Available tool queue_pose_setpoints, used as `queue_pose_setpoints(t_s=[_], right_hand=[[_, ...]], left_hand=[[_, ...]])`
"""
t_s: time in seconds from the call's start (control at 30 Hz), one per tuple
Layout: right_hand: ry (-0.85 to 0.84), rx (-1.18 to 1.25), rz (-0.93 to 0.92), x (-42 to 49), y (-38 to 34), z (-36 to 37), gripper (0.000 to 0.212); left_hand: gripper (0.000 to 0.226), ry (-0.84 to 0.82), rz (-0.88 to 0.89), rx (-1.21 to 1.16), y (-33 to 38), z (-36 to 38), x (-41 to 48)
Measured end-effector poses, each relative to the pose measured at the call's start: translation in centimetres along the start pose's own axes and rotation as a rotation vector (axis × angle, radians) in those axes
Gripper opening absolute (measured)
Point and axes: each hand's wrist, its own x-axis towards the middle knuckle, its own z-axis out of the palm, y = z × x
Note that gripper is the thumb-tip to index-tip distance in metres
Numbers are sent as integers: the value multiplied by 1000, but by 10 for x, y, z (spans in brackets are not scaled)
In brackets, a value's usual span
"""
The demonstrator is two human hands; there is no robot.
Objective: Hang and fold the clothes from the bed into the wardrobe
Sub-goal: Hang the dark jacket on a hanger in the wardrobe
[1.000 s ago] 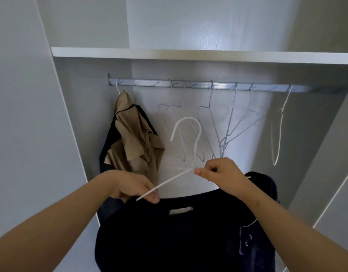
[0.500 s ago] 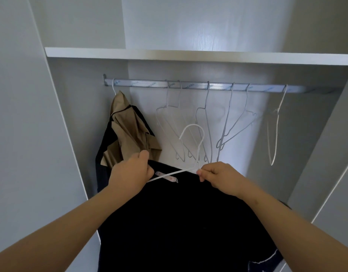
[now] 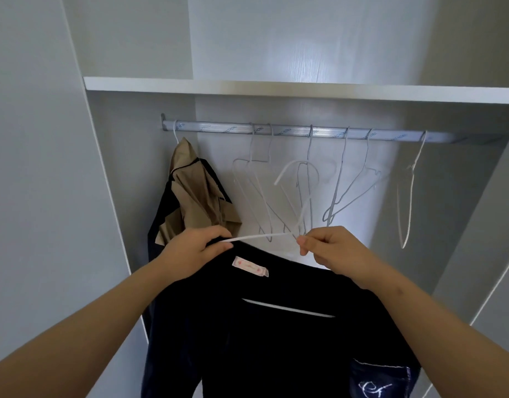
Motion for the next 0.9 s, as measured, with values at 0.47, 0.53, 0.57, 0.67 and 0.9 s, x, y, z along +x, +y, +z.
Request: queue_pose_setpoints(t_s=[0.47, 0.53, 0.57, 0.67, 0.9], right_hand=[[167, -200, 160, -6, 36, -13, 54], [168, -208, 146, -6, 38, -17, 53], [164, -217, 133, -6, 39, -17, 53], [134, -240, 75, -5, 40, -12, 52], [75, -228, 90, -4, 44, -22, 51]], left_hand=[[23, -218, -98, -146, 28, 21, 23], [23, -213, -104, -161, 35, 28, 26], [23, -207, -105, -178, 39, 32, 28], [29, -155, -81, -184, 49, 46, 32], [20, -232, -138, -266, 42, 49, 39]])
